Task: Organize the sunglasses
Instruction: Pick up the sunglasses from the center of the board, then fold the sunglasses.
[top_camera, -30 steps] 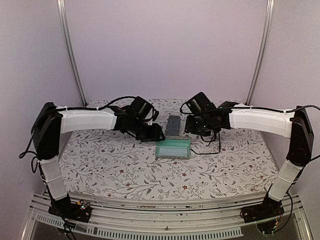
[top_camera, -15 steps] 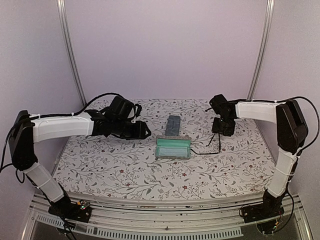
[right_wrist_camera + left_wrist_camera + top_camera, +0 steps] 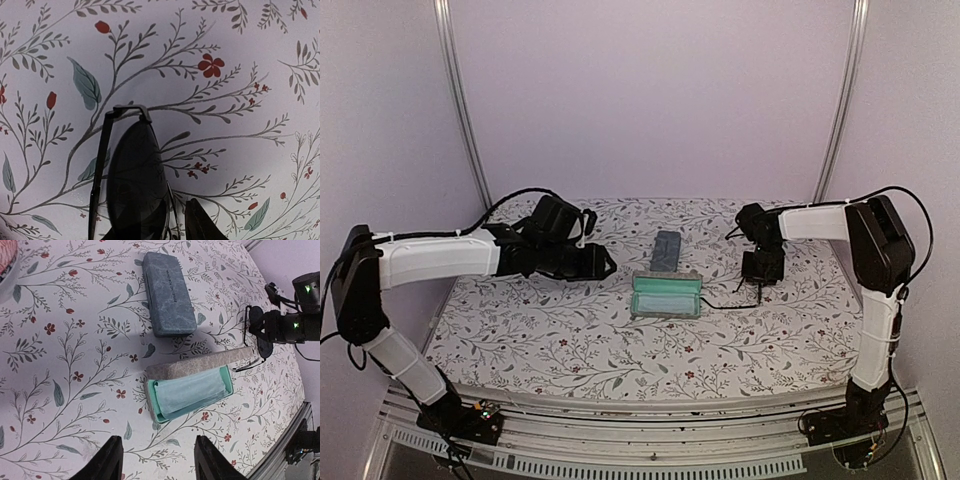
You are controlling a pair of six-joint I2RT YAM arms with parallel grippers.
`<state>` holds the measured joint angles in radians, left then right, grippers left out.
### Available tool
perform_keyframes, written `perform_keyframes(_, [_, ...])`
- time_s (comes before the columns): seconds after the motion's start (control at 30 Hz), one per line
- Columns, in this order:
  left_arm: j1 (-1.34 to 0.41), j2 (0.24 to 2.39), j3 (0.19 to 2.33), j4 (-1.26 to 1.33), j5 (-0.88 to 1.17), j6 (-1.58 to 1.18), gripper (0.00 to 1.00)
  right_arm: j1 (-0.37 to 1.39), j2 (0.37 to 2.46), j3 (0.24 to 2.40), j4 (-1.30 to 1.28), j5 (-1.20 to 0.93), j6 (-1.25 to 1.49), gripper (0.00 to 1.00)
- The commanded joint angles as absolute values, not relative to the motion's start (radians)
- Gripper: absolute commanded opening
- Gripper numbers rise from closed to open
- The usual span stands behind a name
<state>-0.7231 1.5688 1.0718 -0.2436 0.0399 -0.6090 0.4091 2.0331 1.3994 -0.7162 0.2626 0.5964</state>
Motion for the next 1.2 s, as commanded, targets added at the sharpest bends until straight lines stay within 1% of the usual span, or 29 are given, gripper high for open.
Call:
perform_keyframes(0.0, [-0.7,1.529,1.049,-0.223,0.044,-0.595,0.51,0.405,2.063,1.422,-0.744,0.232,0.587,0.23])
perform_keyframes(0.07, [-0.697,1.521,1.044,-0.223,0.042,-0.597,0.51,0.404,2.064,1.423,-0.747,0.234,0.59,0.14])
perform_keyframes(0.13, [-0.694,1.514,1.04,-0.222,0.044,-0.597,0.51,0.402,2.059,1.421,-0.749,0.242,0.596,0.07])
perform_keyframes(0.2, [-0.692,1.51,1.039,-0.221,0.043,-0.597,0.51,0.4,2.047,1.418,-0.746,0.254,0.603,0.04])
perform_keyframes(0.43, [-0.687,1.49,1.041,-0.221,0.047,-0.597,0.51,0.399,1.95,1.385,-0.697,0.284,0.598,0.03])
perform_keyframes(0.67, [-0.683,1.447,1.07,-0.194,0.076,-0.581,0.53,0.4,1.714,1.272,-0.548,0.24,0.521,0.03])
perform_keyframes(0.83, [-0.678,1.383,1.105,-0.135,0.131,-0.568,0.57,0.419,1.531,1.218,-0.394,0.074,0.418,0.03])
perform_keyframes(0.93, [-0.676,1.352,1.124,-0.078,0.211,-0.569,0.63,0.465,1.439,1.172,-0.285,-0.061,0.377,0.03])
perform_keyframes(1.07, [-0.676,1.314,1.136,0.033,0.343,-0.587,0.69,0.564,1.386,1.144,-0.132,-0.267,0.359,0.03])
perform_keyframes(1.17, [-0.676,1.294,1.126,0.113,0.436,-0.614,0.72,0.631,1.381,1.147,-0.033,-0.376,0.36,0.03])
